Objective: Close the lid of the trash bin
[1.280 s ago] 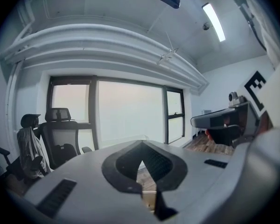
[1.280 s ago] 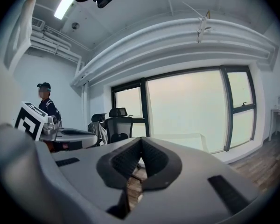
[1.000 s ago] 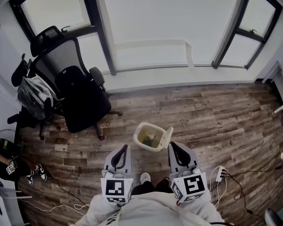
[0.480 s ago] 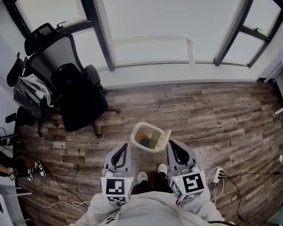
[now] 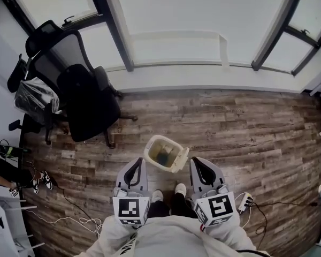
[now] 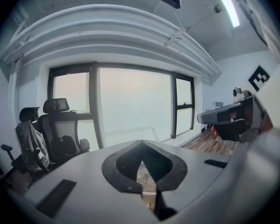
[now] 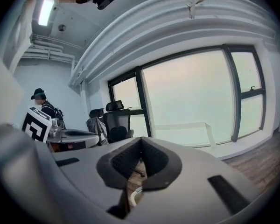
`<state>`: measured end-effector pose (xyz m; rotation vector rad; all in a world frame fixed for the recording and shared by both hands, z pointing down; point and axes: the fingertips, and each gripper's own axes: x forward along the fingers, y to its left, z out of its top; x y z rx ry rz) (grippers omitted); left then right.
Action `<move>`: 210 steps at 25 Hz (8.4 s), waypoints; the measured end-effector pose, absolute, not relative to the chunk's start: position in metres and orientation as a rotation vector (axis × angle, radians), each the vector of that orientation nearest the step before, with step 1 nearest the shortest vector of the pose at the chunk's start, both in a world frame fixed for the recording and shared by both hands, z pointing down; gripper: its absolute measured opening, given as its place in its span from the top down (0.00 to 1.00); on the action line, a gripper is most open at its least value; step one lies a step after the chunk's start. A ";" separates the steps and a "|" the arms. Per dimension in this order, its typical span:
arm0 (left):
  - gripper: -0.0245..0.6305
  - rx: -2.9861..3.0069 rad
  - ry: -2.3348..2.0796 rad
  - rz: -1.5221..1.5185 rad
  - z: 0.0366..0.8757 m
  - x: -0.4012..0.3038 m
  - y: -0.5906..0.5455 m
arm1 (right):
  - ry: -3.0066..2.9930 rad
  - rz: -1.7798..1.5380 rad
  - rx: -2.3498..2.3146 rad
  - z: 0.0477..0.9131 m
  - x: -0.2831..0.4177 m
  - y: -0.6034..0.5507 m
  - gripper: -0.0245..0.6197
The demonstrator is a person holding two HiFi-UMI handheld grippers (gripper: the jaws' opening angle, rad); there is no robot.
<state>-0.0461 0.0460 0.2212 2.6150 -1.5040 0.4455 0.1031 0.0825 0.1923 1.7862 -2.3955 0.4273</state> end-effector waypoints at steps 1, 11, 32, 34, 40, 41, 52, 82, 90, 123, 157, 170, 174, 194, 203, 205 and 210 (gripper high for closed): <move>0.96 2.609 -1.510 0.450 0.223 -0.041 0.045 | -2.401 0.435 1.777 0.195 0.109 0.081 0.93; 0.96 2.594 -1.482 0.521 0.255 -0.012 0.032 | -2.389 0.531 1.727 0.238 0.131 0.064 0.93; 0.96 2.524 -1.298 0.651 0.420 0.014 -0.006 | -2.173 0.695 1.740 0.427 0.160 0.037 0.93; 0.96 2.522 -1.301 0.651 0.435 0.014 -0.010 | -2.161 0.706 1.747 0.442 0.163 0.036 0.93; 0.96 2.497 -1.298 0.657 0.482 0.010 -0.013 | -2.126 0.741 1.763 0.495 0.168 0.034 0.93; 0.96 2.488 -1.297 0.659 0.490 0.009 -0.014 | -2.118 0.748 1.767 0.505 0.168 0.032 0.93; 0.96 2.431 -1.304 0.705 0.592 -0.004 -0.021 | -2.036 0.818 1.738 0.622 0.168 0.032 0.93; 0.96 2.314 -1.363 0.692 0.643 -0.056 -0.053 | -2.083 0.892 1.480 0.699 0.100 -0.007 0.93; 0.96 2.267 -1.418 0.643 0.643 -0.095 -0.075 | -2.075 0.889 1.406 0.719 0.066 -0.036 0.93; 0.96 2.091 -1.459 0.645 0.691 -0.184 -0.098 | -1.948 0.841 1.193 0.835 -0.016 -0.102 0.93; 0.96 2.005 -1.503 0.648 0.715 -0.238 -0.094 | -1.840 0.779 1.147 0.880 -0.028 -0.107 0.92; 0.96 2.062 -1.515 0.678 0.664 -0.213 -0.094 | -1.798 0.963 1.247 0.819 -0.004 -0.081 0.93; 0.96 2.099 -1.516 0.662 0.633 -0.191 -0.090 | -1.811 0.989 1.291 0.773 0.023 -0.060 0.93; 0.96 2.294 -1.517 0.601 0.412 -0.096 -0.030 | -2.087 0.797 1.550 0.440 0.109 -0.015 0.93; 0.96 2.407 -1.531 0.509 0.305 -0.064 -0.013 | -2.234 0.702 1.644 0.312 0.118 0.010 0.93; 0.96 2.408 -1.537 0.480 0.288 -0.057 -0.008 | -2.269 0.678 1.648 0.291 0.120 0.015 0.93; 0.96 2.454 -1.523 0.449 0.261 -0.042 -0.003 | -2.295 0.650 1.699 0.256 0.130 0.021 0.93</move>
